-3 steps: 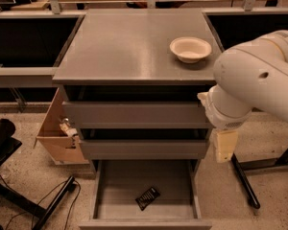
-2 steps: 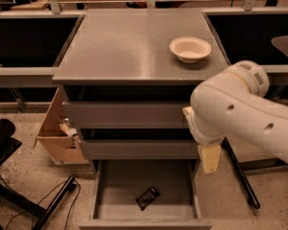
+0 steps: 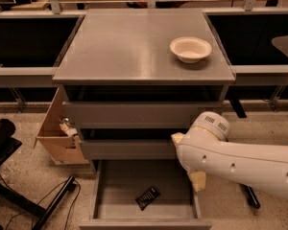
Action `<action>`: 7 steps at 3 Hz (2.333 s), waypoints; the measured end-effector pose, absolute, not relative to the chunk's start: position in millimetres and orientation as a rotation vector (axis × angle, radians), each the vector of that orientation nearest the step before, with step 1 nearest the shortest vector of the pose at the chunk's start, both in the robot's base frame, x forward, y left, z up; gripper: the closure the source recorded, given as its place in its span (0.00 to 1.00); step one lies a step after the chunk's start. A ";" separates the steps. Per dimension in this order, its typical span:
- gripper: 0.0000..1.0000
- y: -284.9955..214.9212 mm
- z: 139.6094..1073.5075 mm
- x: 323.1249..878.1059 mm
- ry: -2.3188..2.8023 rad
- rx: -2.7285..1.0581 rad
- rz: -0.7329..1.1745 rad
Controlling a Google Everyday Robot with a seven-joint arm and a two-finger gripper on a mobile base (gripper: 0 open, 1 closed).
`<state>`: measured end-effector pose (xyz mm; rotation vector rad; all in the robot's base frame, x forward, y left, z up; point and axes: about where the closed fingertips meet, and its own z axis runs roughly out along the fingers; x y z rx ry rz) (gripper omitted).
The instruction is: Pick rxbar chocolate from bottom drawer and place on counter
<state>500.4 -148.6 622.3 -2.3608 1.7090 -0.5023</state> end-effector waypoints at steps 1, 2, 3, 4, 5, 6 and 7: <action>0.00 -147.7 565.7 512.5 1.671 -2.392 -0.479; 0.00 -147.7 565.6 512.5 1.670 -2.392 -0.479; 0.00 -137.2 525.7 516.1 1.642 -2.442 -0.404; 0.00 -123.1 457.2 519.1 1.585 -2.493 -0.324; 0.00 -109.1 397.5 526.2 1.555 -2.504 -0.299; 0.00 -103.4 350.1 552.0 1.470 -2.519 -0.331; 0.00 -99.5 320.5 581.4 1.364 -2.547 -0.342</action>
Offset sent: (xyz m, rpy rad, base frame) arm 0.0103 0.0015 -0.0446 0.0072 0.0085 0.0233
